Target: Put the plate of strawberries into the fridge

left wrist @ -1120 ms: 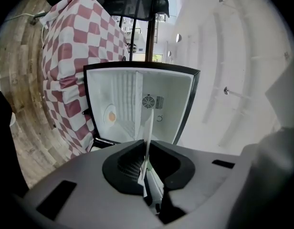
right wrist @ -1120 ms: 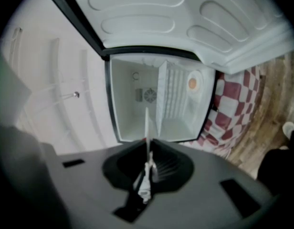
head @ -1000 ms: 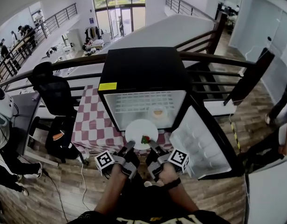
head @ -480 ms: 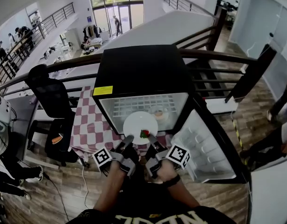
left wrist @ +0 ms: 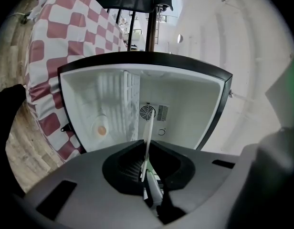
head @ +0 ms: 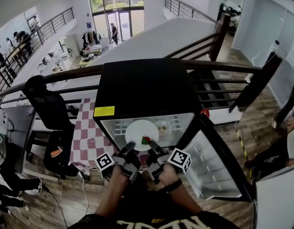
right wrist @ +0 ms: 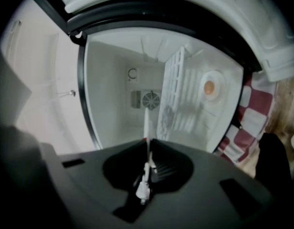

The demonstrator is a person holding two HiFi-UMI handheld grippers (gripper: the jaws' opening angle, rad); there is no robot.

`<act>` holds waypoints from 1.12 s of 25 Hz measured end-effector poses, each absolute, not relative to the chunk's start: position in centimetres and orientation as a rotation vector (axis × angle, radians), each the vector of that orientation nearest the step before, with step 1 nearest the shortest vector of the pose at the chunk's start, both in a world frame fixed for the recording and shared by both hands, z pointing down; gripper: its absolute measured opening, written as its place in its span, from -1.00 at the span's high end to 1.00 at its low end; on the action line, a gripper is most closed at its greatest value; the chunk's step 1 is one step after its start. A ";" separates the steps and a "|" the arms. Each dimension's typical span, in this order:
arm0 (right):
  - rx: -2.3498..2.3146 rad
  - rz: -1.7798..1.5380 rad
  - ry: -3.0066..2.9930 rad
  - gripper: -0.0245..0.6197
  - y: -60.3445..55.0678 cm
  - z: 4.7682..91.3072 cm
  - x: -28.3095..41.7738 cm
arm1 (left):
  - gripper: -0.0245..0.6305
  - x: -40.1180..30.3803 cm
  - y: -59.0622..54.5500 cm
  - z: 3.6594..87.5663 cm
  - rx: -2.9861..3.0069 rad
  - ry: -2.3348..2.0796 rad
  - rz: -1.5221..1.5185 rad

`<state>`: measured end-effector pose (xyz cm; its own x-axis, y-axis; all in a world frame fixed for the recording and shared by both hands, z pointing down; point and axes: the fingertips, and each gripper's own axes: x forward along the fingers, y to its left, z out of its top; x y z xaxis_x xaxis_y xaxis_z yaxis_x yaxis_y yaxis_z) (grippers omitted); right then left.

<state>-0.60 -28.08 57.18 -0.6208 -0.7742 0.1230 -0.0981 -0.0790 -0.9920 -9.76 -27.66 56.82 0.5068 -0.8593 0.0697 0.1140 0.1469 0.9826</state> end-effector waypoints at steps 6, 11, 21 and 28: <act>-0.948 -1.780 1.643 0.82 -29.2 58.9 -0.4 | 0.78 -9.5 -28.6 58.2 1.182 -0.774 -0.777; -0.955 -1.801 1.621 0.82 -29.4 59.9 -0.5 | 0.78 -9.6 -28.7 59.4 1.160 -0.790 -0.755; -0.962 -1.829 1.622 0.82 -30.2 61.3 -1.3 | 0.78 -10.4 -29.2 60.6 1.124 -0.817 -0.768; -0.982 -1.855 1.596 0.82 -30.9 61.2 -1.8 | 0.78 -10.9 -30.3 60.8 1.112 -0.824 -0.770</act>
